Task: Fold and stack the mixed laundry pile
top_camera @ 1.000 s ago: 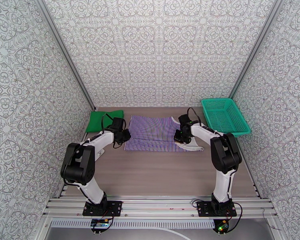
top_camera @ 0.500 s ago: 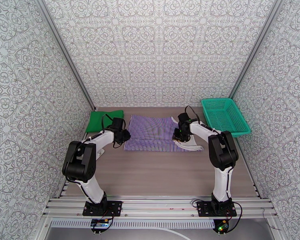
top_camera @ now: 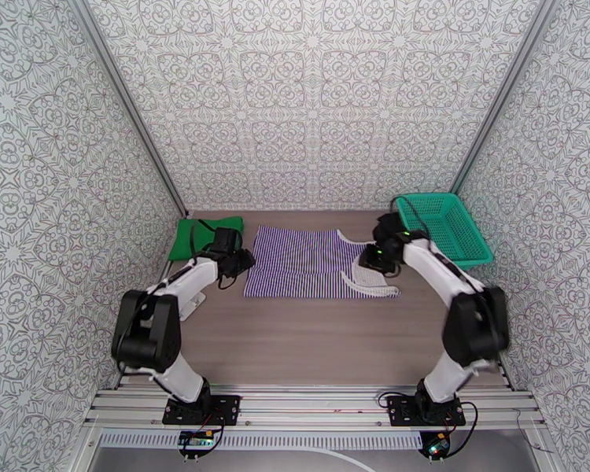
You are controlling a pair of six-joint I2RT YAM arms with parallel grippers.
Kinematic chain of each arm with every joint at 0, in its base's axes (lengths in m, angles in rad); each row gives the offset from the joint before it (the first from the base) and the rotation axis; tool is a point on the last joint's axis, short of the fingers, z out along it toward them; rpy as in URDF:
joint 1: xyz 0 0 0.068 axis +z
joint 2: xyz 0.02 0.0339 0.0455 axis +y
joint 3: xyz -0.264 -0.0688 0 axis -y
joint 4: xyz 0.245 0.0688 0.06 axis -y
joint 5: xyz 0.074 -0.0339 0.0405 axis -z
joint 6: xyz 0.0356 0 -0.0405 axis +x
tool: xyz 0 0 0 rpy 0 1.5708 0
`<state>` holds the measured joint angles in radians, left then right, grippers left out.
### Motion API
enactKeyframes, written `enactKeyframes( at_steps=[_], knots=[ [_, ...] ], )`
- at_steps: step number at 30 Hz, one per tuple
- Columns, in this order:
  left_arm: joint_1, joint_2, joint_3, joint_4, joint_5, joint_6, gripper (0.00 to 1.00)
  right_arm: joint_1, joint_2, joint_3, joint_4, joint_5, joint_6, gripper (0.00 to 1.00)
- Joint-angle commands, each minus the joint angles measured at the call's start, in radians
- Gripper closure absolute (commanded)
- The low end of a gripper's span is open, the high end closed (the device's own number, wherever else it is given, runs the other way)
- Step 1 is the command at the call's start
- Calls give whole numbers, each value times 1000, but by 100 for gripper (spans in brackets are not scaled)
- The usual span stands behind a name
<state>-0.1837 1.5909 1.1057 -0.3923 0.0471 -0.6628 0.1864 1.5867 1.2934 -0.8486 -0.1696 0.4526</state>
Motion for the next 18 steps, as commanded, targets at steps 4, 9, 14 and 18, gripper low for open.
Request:
enactKeyframes(
  at_steps=[4, 9, 14, 18],
  knots=[
    [-98, 15, -40, -17, 68, 80, 67, -31, -52, -175, -66, 113, -48, 86],
    [-126, 137, -36, 62, 124, 70, 71, -59, 20, -180, -49, 217, -76, 93],
    [-117, 229, -33, 106, 116, 55, 73, -76, 108, -148, -9, 247, -91, 94],
    [-98, 265, -23, 107, 115, 65, 73, -82, 199, -83, 11, 275, -96, 96]
  ],
)
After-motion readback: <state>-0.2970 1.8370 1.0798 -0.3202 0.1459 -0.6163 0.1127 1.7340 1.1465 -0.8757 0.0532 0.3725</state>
